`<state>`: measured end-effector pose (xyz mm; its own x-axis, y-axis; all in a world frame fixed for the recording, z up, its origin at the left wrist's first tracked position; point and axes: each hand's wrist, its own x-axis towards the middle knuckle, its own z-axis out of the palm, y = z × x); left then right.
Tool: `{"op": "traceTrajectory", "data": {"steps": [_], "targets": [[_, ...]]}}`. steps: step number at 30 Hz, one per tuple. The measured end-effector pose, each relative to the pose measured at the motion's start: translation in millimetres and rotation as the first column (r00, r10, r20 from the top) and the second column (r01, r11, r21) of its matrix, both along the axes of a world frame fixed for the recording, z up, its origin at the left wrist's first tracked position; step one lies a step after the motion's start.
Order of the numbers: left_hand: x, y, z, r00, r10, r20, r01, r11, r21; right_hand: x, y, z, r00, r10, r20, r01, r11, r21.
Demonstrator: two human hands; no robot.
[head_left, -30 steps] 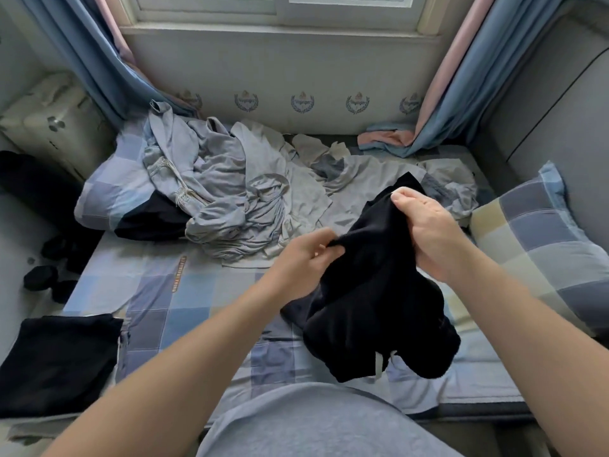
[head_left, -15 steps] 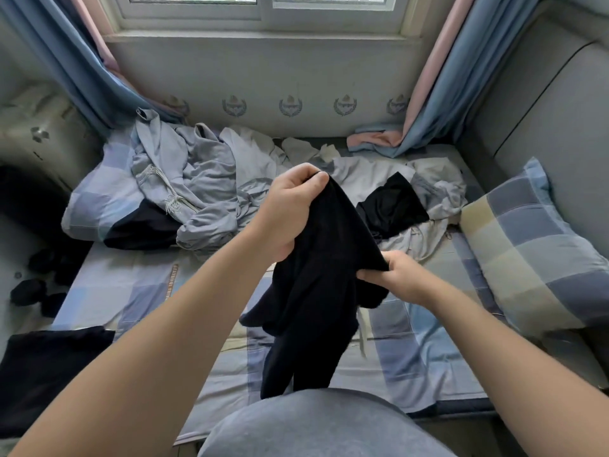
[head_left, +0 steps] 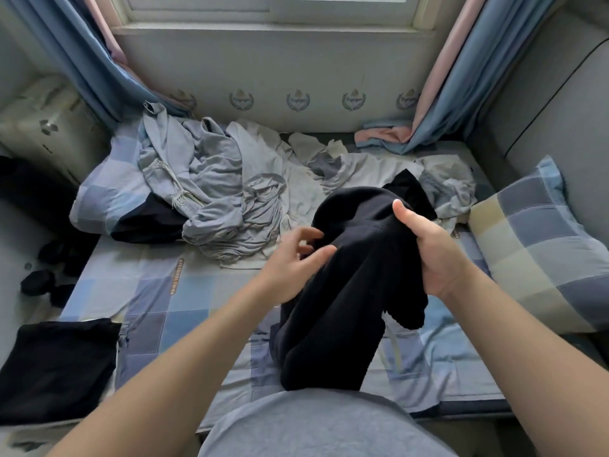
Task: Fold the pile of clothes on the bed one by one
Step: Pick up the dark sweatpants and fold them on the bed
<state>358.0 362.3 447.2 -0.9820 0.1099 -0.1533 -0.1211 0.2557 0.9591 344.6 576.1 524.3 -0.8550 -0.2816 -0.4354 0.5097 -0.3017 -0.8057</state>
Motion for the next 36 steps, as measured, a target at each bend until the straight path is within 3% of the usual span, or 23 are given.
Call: {"op": "traceTrajectory", "data": {"steps": [6,9,12,16,19,20,22,24,26,28,29,33,36], "targets": [[5.5,7.1,-6.2,0.966,-0.249,0.073,0.244,0.967,0.072,-6.9,9.3,3.2,0.999,-0.009,-0.03,0.009,1.0,-0.006],[-0.8,1.1,-1.6,0.991,-0.132,-0.009,0.132,0.988,0.081,-9.7,17.5,1.5,0.999,0.017,-0.042,-0.016,1.0,0.023],[-11.2,-10.4,17.2,0.995,0.074,-0.069,-0.065,0.99,0.129,-16.8,35.5,-5.3,0.985,0.095,-0.144,-0.059,0.969,0.24],[-19.8,-15.3,52.0,0.973,0.153,-0.174,-0.135,0.985,0.111,-26.4,56.6,-19.5,0.923,0.282,-0.263,-0.051,0.767,0.64],[-20.7,-8.1,73.0,0.972,0.171,-0.162,-0.139,0.972,0.189,-31.1,57.0,-38.3,0.906,0.171,-0.386,0.224,0.58,0.783],[-20.4,-4.9,78.6,0.974,0.174,-0.144,-0.138,0.963,0.23,-26.5,52.0,-42.3,0.881,0.151,-0.449,0.297,0.561,0.772],[-19.3,2.6,89.4,0.981,0.171,-0.095,-0.133,0.94,0.313,-6.8,33.5,-45.9,0.843,0.194,-0.502,0.235,0.706,0.668],[-18.8,9.2,100.3,0.989,0.132,-0.067,-0.096,0.917,0.388,14.0,4.1,-49.6,0.853,0.324,-0.41,-0.061,0.841,0.537],[-19.2,12.8,110.7,0.996,0.082,-0.042,-0.056,0.901,0.431,22.4,-20.5,-70.0,0.807,0.493,-0.324,-0.239,0.776,0.584],[-23.1,9.8,118.3,0.997,0.075,-0.007,-0.064,0.893,0.445,17.2,-37.1,-89.0,0.799,0.531,-0.281,-0.188,0.665,0.723],[-26.7,4.9,120.6,0.994,0.111,0.015,-0.106,0.886,0.451,13.1,-39.3,-97.0,0.813,0.51,-0.28,-0.156,0.655,0.74],[-43.5,-27.5,118.4,0.934,0.341,0.101,-0.348,0.815,0.464,0.7,-35.4,-83.7,0.835,0.454,-0.311,-0.155,0.737,0.658],[-44.9,-39.8,112.3,0.914,0.38,0.141,-0.398,0.773,0.494,-3.9,-33.7,-70.2,0.813,0.528,-0.246,-0.316,0.755,0.575]]}}
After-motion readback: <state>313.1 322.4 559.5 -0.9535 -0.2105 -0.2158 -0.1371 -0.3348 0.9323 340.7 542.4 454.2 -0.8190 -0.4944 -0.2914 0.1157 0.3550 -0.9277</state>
